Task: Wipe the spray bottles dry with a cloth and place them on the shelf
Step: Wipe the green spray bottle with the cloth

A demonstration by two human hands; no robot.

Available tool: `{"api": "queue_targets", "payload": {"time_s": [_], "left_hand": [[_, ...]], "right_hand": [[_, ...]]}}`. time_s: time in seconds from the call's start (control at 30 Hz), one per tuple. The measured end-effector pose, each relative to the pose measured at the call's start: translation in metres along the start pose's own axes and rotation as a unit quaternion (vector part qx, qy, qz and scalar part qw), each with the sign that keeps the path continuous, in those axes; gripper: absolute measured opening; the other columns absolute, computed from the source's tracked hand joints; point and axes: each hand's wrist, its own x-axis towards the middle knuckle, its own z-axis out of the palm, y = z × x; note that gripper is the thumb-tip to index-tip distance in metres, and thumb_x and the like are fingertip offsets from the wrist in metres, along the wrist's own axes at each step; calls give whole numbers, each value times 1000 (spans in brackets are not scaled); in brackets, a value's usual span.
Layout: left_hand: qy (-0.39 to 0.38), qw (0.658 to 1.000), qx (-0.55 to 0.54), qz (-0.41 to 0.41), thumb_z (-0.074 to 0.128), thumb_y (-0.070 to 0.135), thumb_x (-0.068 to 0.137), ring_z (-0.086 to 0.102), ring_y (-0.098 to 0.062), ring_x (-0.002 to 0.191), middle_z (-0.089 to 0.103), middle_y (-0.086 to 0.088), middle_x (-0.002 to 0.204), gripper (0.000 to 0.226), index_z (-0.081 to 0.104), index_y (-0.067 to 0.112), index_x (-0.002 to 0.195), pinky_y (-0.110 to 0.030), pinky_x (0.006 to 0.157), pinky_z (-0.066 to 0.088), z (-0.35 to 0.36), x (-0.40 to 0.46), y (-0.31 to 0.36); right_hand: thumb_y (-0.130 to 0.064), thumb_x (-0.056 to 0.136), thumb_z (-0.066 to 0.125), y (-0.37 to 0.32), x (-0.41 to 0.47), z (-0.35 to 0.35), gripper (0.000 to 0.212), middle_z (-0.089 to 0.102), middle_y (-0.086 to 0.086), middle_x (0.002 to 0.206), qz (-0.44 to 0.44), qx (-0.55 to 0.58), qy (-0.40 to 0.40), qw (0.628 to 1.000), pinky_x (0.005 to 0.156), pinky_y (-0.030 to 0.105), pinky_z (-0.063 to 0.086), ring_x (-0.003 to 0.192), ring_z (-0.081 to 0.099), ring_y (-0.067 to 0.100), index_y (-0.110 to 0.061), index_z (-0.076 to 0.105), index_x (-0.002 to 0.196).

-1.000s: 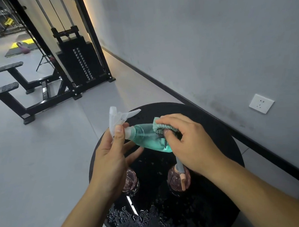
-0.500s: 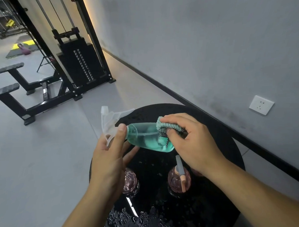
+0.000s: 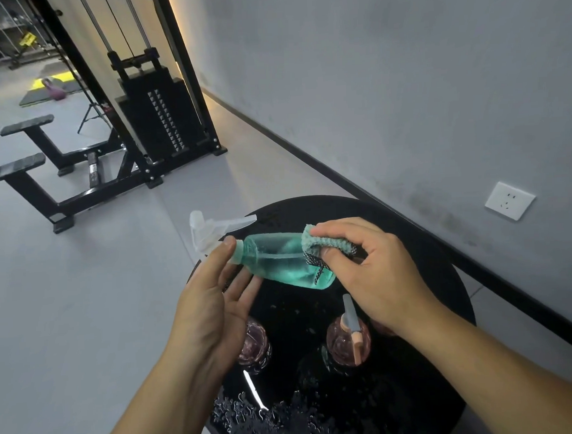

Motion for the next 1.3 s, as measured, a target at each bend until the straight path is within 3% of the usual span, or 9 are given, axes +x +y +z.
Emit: {"api": "queue_targets", "payload": {"time_s": [0.17, 0.23, 0.37, 0.63, 0.73, 0.83, 0.93, 1.1, 1.3], "left_hand": [[9, 999, 39, -15, 75, 39, 94, 79, -26, 109, 81, -4, 118, 35, 74, 19, 123, -53, 96, 61, 1, -1, 2], [13, 999, 44, -19, 74, 39, 96, 76, -25, 114, 81, -4, 118, 37, 73, 19, 128, -50, 98, 61, 1, -2, 4], [10, 999, 46, -21, 67, 32, 103, 81, -21, 100, 84, -8, 106, 28, 71, 15, 124, -43, 94, 61, 3, -5, 5], [38, 998, 45, -20, 64, 25, 106, 81, -32, 101, 82, -15, 108, 23, 67, 8, 122, -42, 87, 67, 2, -4, -3], [47, 998, 49, -11, 68, 25, 104, 82, -29, 97, 83, -13, 102, 24, 68, 7, 120, -36, 80, 68, 4, -6, -5], [45, 997, 57, -10, 69, 22, 103, 82, -30, 97, 83, -14, 102, 26, 70, 3, 120, -42, 88, 66, 7, -10, -12], [44, 997, 60, -16, 68, 20, 103, 82, -31, 97, 83, -14, 106, 27, 71, 2, 122, -44, 93, 62, 8, -11, -16], [44, 997, 62, -13, 66, 19, 105, 81, -31, 99, 83, -13, 109, 27, 71, 2, 124, -43, 92, 63, 9, -9, -17], [40, 997, 67, -20, 68, 21, 104, 81, -30, 101, 83, -11, 110, 25, 74, 4, 121, -42, 92, 63, 7, -9, -20]], "right_hand": [[-6, 95, 69, 2, -4, 3, 32, 68, -23, 115, 0, -2, -6, 1000, 88, 13, 55, 114, 62, -4, -30, 78, 114], [-6, 95, 69, 3, -5, 4, 33, 68, -23, 115, 2, 0, -6, 1000, 87, 16, 56, 114, 62, -3, -32, 77, 113], [-7, 96, 69, 5, -5, 5, 33, 67, -24, 116, 6, -4, -7, 1000, 85, 20, 59, 115, 62, -2, -33, 76, 114], [-10, 96, 68, 6, -4, 4, 32, 64, -21, 118, -27, -81, 6, 996, 82, 15, 57, 110, 61, -3, -26, 71, 123], [-12, 98, 65, 7, -4, 8, 31, 62, -21, 124, -41, -136, 4, 990, 92, 14, 54, 115, 58, -5, -26, 70, 124], [-15, 101, 60, 2, -4, 18, 33, 59, -20, 134, -69, -187, -39, 979, 106, 15, 45, 126, 51, -3, -27, 68, 130], [-19, 103, 54, -3, -4, 20, 33, 55, -22, 137, -86, -223, -90, 967, 104, 16, 43, 129, 46, -3, -32, 64, 132], [-18, 102, 53, 0, 0, 13, 31, 57, -22, 129, -78, -237, -69, 966, 101, 27, 50, 121, 51, 2, -32, 65, 127], [-19, 104, 53, -3, -4, 19, 36, 52, -20, 142, -90, -237, -118, 960, 106, 17, 41, 131, 44, -1, -32, 62, 136]]}}
